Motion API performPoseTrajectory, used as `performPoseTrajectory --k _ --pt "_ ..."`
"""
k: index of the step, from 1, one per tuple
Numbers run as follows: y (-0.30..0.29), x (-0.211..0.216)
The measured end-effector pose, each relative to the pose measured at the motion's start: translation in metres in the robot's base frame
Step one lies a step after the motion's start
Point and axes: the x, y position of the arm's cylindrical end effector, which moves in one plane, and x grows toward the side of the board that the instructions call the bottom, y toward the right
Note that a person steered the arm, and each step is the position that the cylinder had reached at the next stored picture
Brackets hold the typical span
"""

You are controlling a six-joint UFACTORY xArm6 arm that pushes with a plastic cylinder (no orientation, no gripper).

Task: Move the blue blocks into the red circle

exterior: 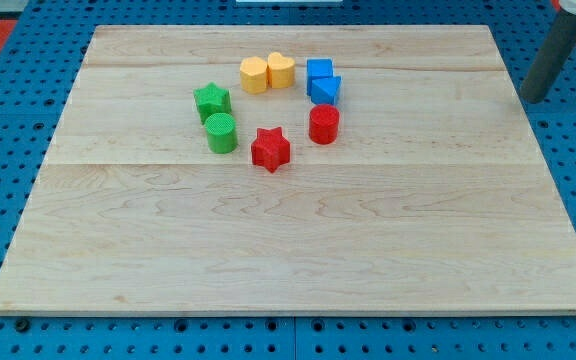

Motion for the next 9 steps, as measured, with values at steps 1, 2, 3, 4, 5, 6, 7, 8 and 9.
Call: performPoseTrajectory --k 1,2,3,4,5,6,7,8,9 --pt "0.002 0.0" --pt "-0.001 -0.004" --pt "-0.014 -0.069" --pt "-0.033 -0.136" --pt "-0.055 -0.148" --pt "-0.127 -0.143" --pt "-0.211 -0.13" --pt "-0.276 -0.099" --pt "-0.284 -0.093"
